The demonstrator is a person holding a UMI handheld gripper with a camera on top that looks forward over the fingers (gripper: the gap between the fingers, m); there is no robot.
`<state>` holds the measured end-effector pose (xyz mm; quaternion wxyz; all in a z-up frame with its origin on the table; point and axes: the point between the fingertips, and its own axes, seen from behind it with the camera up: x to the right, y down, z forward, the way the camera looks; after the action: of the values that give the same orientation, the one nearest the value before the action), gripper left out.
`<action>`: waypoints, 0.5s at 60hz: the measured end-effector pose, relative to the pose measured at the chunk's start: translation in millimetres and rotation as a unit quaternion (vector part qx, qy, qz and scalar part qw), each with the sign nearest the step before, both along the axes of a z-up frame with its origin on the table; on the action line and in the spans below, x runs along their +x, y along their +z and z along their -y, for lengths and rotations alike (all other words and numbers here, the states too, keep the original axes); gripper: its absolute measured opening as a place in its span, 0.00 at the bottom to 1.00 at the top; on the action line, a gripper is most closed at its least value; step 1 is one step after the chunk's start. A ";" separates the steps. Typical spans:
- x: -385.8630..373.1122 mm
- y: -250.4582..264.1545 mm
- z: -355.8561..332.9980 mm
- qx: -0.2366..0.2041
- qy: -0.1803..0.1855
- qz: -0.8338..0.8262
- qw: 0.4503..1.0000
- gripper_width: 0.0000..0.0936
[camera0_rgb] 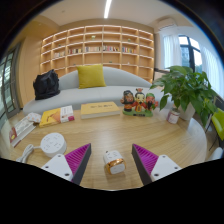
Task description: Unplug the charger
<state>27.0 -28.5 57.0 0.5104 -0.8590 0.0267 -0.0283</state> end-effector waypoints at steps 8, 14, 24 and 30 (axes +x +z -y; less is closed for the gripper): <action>1.6 21.2 49.3 -0.004 0.015 0.021 1.000 0.91; -0.2 35.2 90.4 -0.007 0.021 0.024 0.999 0.91; -13.9 63.9 155.9 0.000 0.035 0.020 0.999 0.90; -19.5 77.8 187.3 0.009 0.041 0.025 0.999 0.90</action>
<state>7.6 -215.8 134.8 0.5196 -0.8537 -0.0211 -0.0280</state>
